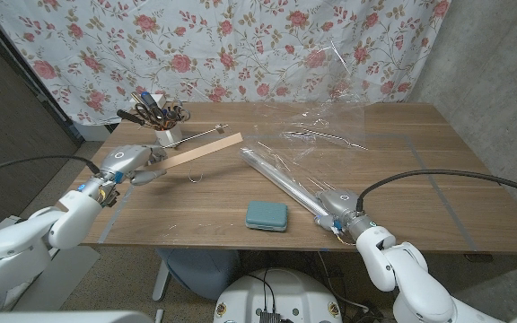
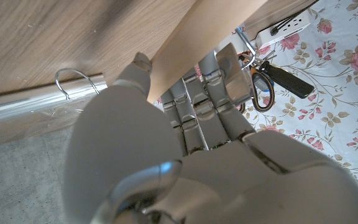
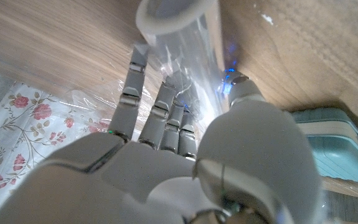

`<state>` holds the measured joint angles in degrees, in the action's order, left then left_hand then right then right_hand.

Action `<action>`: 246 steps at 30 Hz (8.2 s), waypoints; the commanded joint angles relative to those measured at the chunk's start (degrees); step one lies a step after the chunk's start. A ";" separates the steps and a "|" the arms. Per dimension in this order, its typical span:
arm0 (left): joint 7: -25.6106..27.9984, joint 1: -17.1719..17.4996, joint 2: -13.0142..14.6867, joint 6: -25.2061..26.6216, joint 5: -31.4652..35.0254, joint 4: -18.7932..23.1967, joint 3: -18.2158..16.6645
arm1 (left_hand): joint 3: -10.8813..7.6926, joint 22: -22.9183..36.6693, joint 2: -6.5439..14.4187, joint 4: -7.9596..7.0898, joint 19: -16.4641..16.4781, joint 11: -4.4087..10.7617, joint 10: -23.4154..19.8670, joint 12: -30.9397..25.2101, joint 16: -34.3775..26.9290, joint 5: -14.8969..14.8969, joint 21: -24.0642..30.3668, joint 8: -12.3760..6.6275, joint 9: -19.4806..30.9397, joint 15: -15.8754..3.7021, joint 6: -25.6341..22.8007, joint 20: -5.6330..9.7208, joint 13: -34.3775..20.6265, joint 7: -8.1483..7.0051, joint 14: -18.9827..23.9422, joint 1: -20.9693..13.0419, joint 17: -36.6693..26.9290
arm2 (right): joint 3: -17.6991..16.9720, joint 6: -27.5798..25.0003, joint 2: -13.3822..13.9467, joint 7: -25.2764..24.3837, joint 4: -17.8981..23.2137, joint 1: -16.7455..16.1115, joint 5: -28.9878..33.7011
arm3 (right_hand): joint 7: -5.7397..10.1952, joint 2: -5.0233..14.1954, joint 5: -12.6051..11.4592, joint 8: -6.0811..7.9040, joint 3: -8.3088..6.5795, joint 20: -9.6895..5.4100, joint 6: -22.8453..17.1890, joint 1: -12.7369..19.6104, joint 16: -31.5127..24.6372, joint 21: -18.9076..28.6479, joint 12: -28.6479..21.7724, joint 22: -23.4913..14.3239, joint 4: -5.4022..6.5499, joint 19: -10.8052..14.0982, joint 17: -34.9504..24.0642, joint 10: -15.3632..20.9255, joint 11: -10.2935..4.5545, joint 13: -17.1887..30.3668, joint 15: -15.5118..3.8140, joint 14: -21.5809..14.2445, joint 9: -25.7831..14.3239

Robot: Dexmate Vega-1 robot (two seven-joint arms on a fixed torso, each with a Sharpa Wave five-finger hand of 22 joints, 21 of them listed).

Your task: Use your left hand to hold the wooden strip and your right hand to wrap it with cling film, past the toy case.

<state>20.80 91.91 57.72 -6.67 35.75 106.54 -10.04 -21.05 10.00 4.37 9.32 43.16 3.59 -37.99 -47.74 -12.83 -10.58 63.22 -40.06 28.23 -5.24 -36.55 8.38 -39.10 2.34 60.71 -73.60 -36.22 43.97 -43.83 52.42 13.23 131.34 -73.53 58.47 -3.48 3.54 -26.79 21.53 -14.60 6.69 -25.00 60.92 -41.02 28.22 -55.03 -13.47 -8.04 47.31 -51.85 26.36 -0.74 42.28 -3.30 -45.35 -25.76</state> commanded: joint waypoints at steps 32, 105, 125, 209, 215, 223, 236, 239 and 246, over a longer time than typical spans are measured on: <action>0.39 4.49 -3.69 -1.00 2.17 2.48 -4.63 | -5.28 0.10 0.52 0.04 -0.51 4.42 -4.14 -0.60 0.06 -0.21 0.57 -3.30 0.30 -7.51 -5.42 0.10 -0.12 -5.18 8.08 -0.15 -0.37 | -6.37 1.87 2.38 -17.28 -0.90 -8.79 -1.56 | 9.70 5.91 8.99 12.37 5.56 -17.10 -3.23 15.39 -13.48 19.22 -11.53 -13.25 0.72 6.79 -16.07 2.81 -10.06 22.75 -9.26 -7.92 -12.98; 0.84 3.33 -5.20 -2.58 4.19 3.07 -4.35 | -5.74 0.10 0.60 0.09 -1.18 4.58 -3.24 -1.80 0.22 -0.19 1.23 -3.91 -0.03 -7.60 -5.11 0.03 -0.12 -5.36 7.87 -0.02 -0.47 | -28.15 33.72 3.89 -45.84 -5.99 -17.86 -28.47 | 3.85 -2.02 -21.27 19.67 -9.44 -18.97 -9.41 21.71 -37.21 56.36 -35.57 -22.59 -0.96 15.27 -19.15 24.87 -8.72 29.20 -8.93 -23.40 -16.27; 4.38 3.99 -5.23 -4.33 6.87 2.38 -4.81 | -5.17 0.02 1.51 -0.02 -1.84 4.71 -1.66 -2.83 0.56 0.21 1.09 -4.06 0.01 -7.80 -4.39 0.10 -0.46 -5.29 6.54 -0.03 -0.68 | -32.92 33.43 3.56 -42.14 -4.80 -18.07 -29.15 | 4.08 -2.45 -21.29 19.01 -9.60 -18.99 -9.52 20.90 -38.00 56.60 -35.56 -19.52 -0.67 15.13 -19.10 25.25 -8.57 29.19 -8.93 -23.38 -15.16; 29.00 -24.50 8.58 -9.49 12.97 -7.98 30.19 | -4.12 0.06 2.08 0.05 -2.78 5.08 -0.88 -4.43 0.54 0.50 1.58 -4.93 -1.01 -7.70 -4.15 0.37 1.67 -5.61 5.88 -0.21 -0.12 | -44.80 46.74 -4.81 -23.53 -2.52 -9.81 -40.36 | 4.80 -1.47 -16.42 18.43 -9.57 -19.03 -9.68 20.10 -40.87 60.41 -35.60 -14.82 -0.69 13.96 -19.02 25.92 -8.42 29.22 -8.88 -22.29 -13.55; 28.59 -25.49 8.86 -9.56 12.69 -7.87 30.80 | -4.07 0.06 2.17 0.00 -2.86 5.14 -0.63 -4.58 0.45 0.50 1.62 -5.05 -1.07 -7.63 -4.19 0.39 1.62 -5.67 5.97 -0.18 -0.14 | -45.10 47.34 -4.44 -23.15 -1.55 -10.12 -40.09 | 4.79 -1.37 -16.04 18.33 -9.59 -19.03 -9.57 20.04 -41.07 60.54 -35.60 -14.61 -0.70 13.96 -19.02 25.95 -8.43 29.22 -8.88 -22.17 -13.35; 27.32 -27.29 9.12 -10.94 12.26 -8.15 31.72 | -4.06 0.07 2.12 0.06 -2.92 5.22 -0.65 -4.71 0.47 0.49 1.68 -5.16 -1.14 -7.69 -4.13 0.37 1.75 -5.74 5.89 -0.24 -0.10 | -45.53 47.97 -4.26 -21.82 0.08 -10.83 -40.11 | 4.94 -1.30 -15.61 18.47 -9.62 -19.03 -9.58 20.04 -41.31 60.81 -35.60 -14.56 -0.76 14.05 -19.02 25.94 -8.42 29.22 -8.89 -22.04 -13.46; 25.37 -31.08 7.93 -13.34 13.81 -8.86 34.36 | -3.97 0.06 2.23 0.05 -3.14 5.20 -0.45 -4.97 0.42 0.52 1.74 -5.33 -1.29 -7.73 -3.97 0.43 1.96 -5.85 5.91 -0.26 -0.03 | -44.60 48.17 -4.18 -19.67 1.27 -9.33 -39.97 | 5.09 -1.17 -14.85 18.44 -9.67 -19.04 -9.55 19.98 -41.75 60.85 -35.60 -14.14 -0.79 13.90 -19.01 25.90 -8.44 29.22 -8.88 -21.81 -13.20; 25.01 -31.81 7.67 -13.96 14.13 -9.09 34.93 | -3.97 0.07 2.29 0.03 -3.18 5.18 -0.28 -5.07 0.45 0.52 1.76 -5.36 -1.29 -7.72 -3.85 0.42 1.88 -5.82 5.85 -0.28 0.01 | -44.65 47.82 -3.97 -19.18 1.72 -8.98 -39.75 | 5.00 -1.15 -14.72 18.52 -9.68 -19.04 -9.61 19.97 -41.84 60.87 -35.60 -14.07 -0.80 13.91 -19.01 25.90 -8.45 29.22 -8.88 -21.77 -13.24; 23.90 -33.35 7.40 -15.40 14.92 -9.52 36.11 | -3.89 0.07 2.35 -0.02 -3.26 5.28 -0.24 -5.13 0.45 0.55 1.81 -5.43 -1.40 -7.73 -3.81 0.42 2.13 -5.83 5.75 -0.23 0.01 | -45.51 47.22 -3.71 -18.34 3.07 -8.60 -39.19 | 5.02 -1.07 -14.47 18.58 -9.68 -19.03 -9.59 19.88 -41.96 60.81 -35.61 -13.91 -0.75 13.76 -19.00 25.92 -8.47 29.23 -8.88 -21.68 -13.27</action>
<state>46.25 61.43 65.84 -20.02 49.67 97.78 23.94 -21.05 9.76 5.12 9.32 40.28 5.98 -35.58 -51.30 -12.12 -9.62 64.65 -40.39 26.61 -6.58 -36.43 8.98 -36.83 0.38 60.41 -72.84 -35.98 -0.96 4.31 48.33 -6.72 132.69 -82.94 18.60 1.14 -7.49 -41.56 39.66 -17.91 -7.72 -34.49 71.87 -64.45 88.71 -67.67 -27.30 -7.98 59.82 -70.73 37.74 5.07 69.83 1.30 -54.81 -38.91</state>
